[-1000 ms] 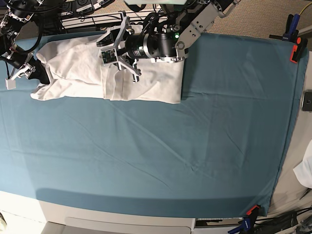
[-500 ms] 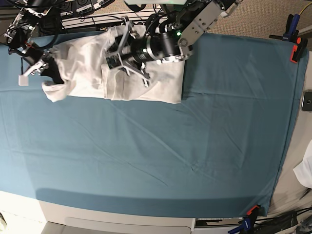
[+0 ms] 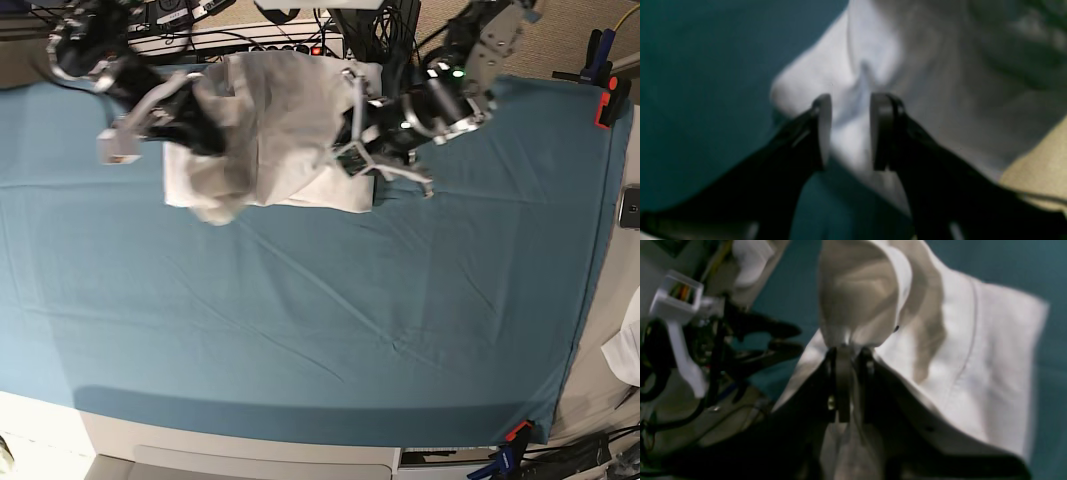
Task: Fold the T-shirt properly
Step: 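Fold the held end over the stack toward the left gripper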
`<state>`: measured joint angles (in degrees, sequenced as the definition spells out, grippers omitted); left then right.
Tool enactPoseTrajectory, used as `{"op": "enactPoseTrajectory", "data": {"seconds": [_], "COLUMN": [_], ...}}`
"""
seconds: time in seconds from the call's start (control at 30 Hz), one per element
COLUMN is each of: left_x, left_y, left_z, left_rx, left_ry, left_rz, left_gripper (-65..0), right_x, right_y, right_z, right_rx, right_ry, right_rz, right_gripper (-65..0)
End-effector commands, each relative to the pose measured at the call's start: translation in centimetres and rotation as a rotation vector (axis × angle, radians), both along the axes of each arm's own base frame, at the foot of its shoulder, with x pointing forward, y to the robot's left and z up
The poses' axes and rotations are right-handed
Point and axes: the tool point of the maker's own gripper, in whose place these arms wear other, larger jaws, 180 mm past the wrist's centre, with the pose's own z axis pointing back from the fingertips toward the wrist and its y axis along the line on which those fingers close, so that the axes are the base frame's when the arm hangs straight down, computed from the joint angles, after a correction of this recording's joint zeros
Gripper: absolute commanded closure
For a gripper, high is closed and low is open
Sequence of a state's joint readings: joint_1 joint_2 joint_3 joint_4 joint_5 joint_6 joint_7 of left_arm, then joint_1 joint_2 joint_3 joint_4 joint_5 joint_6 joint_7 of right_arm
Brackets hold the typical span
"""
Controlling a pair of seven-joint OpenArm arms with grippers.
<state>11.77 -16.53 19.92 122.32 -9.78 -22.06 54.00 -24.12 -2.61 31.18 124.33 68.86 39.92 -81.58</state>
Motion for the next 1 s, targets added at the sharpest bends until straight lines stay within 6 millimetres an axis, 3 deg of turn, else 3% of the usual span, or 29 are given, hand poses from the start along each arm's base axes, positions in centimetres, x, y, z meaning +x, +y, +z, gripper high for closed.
{"op": "enactPoseTrajectory", "data": {"seconds": [0.0,0.13,0.23,0.53,0.67,0.77,0.8,0.97], "left_x": [0.3,0.4,0.6,0.9,0.9,1.2,1.4,2.9], "left_y": [0.3,2.6,3.7,4.7,4.7,5.0,5.3,7.5], "left_z": [0.9,0.1,-0.2,-0.3,-0.3,-0.3,-0.3,0.4], "left_rx": [-0.022,0.027,0.053,0.074,0.073,0.073,0.086,0.128], "left_ry": [-0.025,-0.015,-0.016,-0.017,-0.017,-0.018,-0.026,-0.075], "left_rz": [0.006,0.040,0.055,0.080,0.082,0.110,0.118,0.212], "left_gripper": [-18.7,-18.7,-18.7,-18.7,-18.7,-18.7,-18.7,-18.7], "right_x": [0.6,1.3,1.6,1.5,1.7,1.8,1.8,1.8], "right_y": [1.4,5.4,7.1,9.5,9.7,9.5,9.5,10.1], "right_z": [1.4,0.8,0.1,-0.6,-0.7,-0.8,-0.8,0.3], "right_rx": [0.042,0.042,0.000,-0.037,-0.046,-0.066,-0.066,0.003], "right_ry": [-0.059,-0.071,-0.075,-0.058,-0.060,-0.070,-0.070,-0.097], "right_rz": [0.022,0.077,0.100,0.137,0.128,0.125,0.124,0.135], "right_gripper": [0.0,0.0,0.0,0.0,-0.6,-22.5,-25.2,-25.4]}}
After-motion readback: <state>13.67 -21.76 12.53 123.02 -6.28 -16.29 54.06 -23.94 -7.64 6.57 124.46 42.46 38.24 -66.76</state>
